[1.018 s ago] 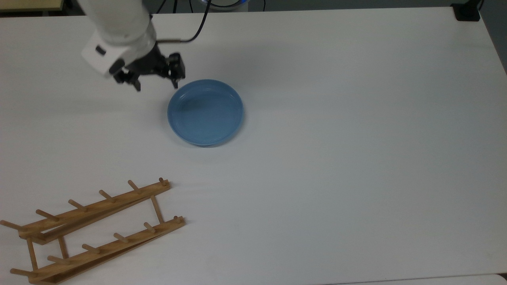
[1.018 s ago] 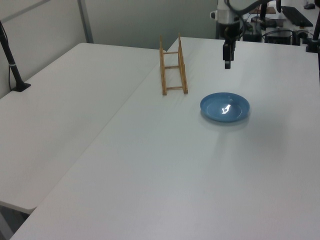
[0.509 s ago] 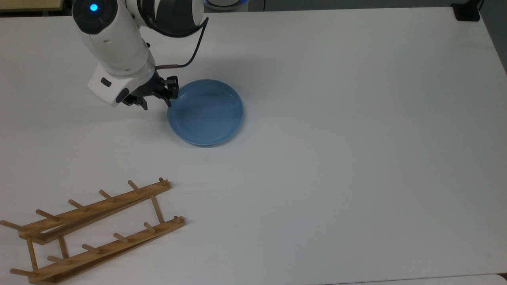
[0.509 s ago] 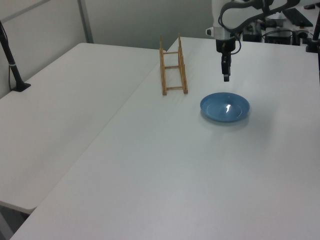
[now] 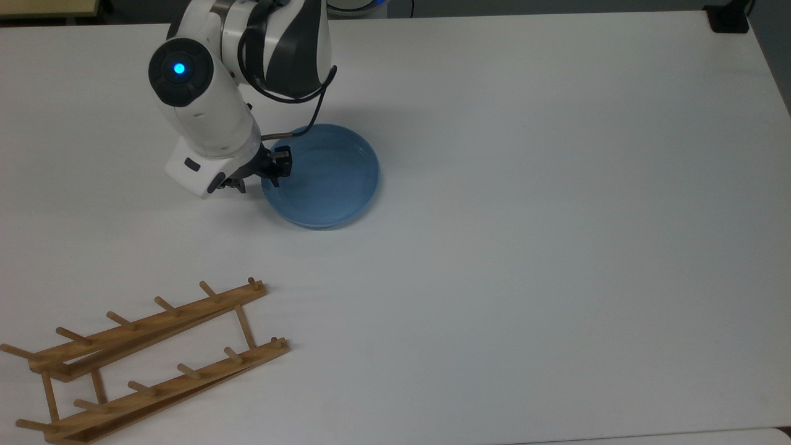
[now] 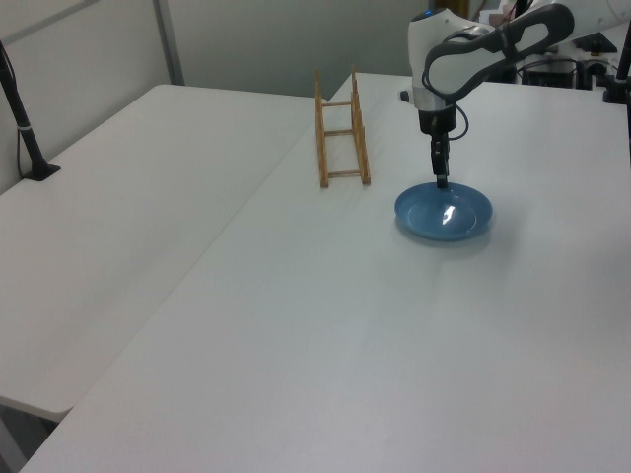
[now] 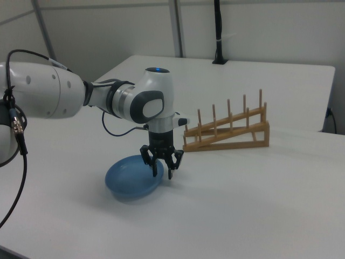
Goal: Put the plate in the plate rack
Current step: 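Close the gripper on the plate rim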
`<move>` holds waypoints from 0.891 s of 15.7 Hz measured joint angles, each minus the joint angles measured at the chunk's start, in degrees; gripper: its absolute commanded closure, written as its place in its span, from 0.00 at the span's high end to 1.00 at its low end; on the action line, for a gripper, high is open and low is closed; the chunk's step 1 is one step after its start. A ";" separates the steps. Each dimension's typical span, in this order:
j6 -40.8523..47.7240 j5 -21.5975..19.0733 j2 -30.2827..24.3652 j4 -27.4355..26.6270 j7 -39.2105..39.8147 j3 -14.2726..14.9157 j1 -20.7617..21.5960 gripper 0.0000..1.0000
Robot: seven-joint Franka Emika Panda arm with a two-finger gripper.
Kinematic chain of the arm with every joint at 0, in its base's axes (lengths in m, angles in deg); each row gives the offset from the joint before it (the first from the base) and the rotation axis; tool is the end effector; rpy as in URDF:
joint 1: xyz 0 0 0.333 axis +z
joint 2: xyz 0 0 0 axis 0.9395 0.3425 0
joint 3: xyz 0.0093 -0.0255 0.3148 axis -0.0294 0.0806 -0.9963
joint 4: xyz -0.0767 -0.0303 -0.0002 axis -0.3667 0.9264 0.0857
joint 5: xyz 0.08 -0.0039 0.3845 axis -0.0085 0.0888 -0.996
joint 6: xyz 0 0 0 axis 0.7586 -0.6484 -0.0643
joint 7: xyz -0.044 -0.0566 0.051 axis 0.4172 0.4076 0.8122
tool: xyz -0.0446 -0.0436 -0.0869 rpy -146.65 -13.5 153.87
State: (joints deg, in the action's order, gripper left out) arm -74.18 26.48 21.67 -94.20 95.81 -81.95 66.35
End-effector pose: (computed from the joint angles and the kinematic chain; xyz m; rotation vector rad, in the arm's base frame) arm 0.6463 -0.1061 0.3270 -3.0990 -0.3477 0.2397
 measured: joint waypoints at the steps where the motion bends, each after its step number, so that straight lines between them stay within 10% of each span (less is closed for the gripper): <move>1: 0.00 0.00 0.16 -0.01 0.02 -0.02 0.16 0.31; 5: 0.00 0.00 0.50 -0.01 0.08 -0.26 0.70 0.01; 14: 0.00 0.20 0.32 0.09 1.85 -0.28 0.97 0.00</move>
State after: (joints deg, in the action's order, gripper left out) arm -74.18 26.68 21.98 -94.11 97.66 -82.23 67.32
